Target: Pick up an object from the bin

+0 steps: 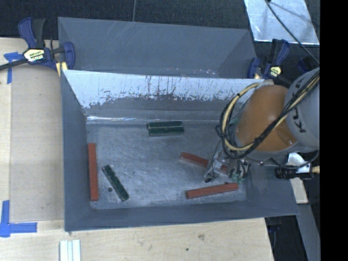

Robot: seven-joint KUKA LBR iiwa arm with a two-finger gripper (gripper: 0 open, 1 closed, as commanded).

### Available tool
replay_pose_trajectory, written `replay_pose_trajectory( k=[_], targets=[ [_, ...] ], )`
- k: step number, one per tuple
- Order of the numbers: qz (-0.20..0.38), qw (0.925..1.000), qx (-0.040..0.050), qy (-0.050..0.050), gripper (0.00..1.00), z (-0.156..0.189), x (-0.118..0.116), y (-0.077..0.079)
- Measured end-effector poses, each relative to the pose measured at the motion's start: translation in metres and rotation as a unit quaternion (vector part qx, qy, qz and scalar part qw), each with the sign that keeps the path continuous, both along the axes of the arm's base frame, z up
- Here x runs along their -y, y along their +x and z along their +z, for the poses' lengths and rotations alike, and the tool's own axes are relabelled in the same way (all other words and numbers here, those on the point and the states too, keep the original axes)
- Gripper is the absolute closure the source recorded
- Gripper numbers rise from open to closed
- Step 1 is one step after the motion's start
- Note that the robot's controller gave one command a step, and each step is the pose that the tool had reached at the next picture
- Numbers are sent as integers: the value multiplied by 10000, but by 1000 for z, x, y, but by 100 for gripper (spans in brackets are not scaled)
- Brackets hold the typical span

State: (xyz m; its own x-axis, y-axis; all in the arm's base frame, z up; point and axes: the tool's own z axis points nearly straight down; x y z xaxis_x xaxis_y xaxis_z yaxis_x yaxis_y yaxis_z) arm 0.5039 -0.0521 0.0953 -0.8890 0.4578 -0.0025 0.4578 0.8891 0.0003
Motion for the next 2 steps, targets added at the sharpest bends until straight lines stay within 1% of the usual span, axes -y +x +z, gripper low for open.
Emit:
replay_pose_trajectory(
  k=[1,2],
  targets=[
    [223,9997,34,0,100,77,-15,-10],
    [210,9998,-1,3,0,73,-14,-11]
  ],
)
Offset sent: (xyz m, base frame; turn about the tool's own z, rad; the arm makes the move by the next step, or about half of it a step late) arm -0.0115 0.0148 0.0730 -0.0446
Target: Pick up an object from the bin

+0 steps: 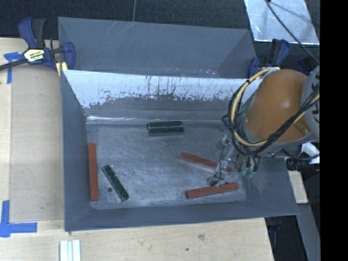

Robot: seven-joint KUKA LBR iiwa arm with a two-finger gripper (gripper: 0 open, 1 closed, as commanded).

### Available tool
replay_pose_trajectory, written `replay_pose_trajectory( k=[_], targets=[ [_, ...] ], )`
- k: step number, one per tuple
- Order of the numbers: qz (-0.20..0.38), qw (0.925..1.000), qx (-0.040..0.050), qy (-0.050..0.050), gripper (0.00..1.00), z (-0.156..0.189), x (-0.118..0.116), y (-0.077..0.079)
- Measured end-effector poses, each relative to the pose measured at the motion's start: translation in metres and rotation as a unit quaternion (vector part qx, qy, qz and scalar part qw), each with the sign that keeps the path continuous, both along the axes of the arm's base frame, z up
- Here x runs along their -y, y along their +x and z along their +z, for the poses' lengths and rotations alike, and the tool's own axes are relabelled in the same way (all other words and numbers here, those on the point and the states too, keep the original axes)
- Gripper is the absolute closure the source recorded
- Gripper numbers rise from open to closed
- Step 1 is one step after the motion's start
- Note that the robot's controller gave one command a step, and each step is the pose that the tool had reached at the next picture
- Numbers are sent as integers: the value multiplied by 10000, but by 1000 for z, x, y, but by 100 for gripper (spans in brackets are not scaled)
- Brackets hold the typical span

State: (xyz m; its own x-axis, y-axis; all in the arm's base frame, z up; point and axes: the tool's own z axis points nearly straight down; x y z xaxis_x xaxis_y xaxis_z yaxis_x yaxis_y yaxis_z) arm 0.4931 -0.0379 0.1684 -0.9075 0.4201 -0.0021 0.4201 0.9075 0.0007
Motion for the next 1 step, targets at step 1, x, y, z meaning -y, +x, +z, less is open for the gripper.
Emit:
replay_pose_trajectory(
  k=[1],
  targets=[
    [298,9996,-23,2,0,-103,-28,28]
  ],
)
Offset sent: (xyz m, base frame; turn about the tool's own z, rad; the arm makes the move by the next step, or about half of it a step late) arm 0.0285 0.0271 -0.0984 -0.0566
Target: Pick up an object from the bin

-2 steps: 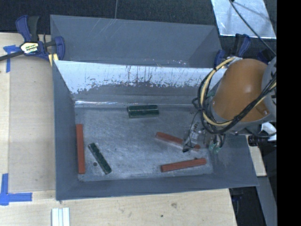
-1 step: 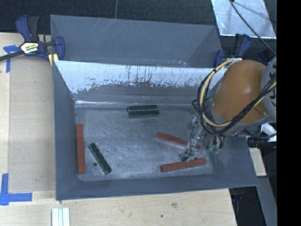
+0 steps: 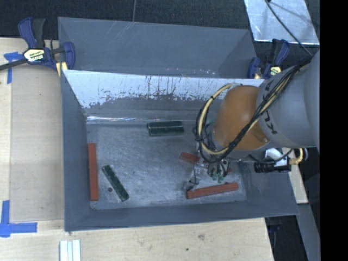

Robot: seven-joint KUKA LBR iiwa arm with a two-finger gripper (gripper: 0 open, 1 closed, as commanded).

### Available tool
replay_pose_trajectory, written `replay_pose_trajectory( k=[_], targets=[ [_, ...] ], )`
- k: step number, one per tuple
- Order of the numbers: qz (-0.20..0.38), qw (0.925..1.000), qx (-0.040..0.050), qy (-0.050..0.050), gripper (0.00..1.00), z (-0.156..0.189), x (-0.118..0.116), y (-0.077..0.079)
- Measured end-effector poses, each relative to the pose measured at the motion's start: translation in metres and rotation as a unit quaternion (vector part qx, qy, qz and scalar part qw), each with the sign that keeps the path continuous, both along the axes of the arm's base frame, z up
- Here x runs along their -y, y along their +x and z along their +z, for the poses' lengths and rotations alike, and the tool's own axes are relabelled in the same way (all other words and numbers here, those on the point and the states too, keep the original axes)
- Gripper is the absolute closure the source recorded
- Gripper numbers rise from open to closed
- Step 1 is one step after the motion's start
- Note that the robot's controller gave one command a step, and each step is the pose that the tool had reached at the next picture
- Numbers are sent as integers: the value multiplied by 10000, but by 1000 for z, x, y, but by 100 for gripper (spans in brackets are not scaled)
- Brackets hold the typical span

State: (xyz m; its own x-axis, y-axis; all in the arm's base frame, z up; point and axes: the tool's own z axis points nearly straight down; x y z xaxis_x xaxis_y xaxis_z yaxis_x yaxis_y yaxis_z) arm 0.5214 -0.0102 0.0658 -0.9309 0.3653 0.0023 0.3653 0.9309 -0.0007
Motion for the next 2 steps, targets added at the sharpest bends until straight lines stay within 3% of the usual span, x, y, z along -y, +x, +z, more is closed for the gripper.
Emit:
replay_pose_trajectory(
  k=[1,2],
  targets=[
    [-27,10000,41,-3,100,5,1,2],
    [91,9999,65,-3,100,154,0,-20]
  ],
)
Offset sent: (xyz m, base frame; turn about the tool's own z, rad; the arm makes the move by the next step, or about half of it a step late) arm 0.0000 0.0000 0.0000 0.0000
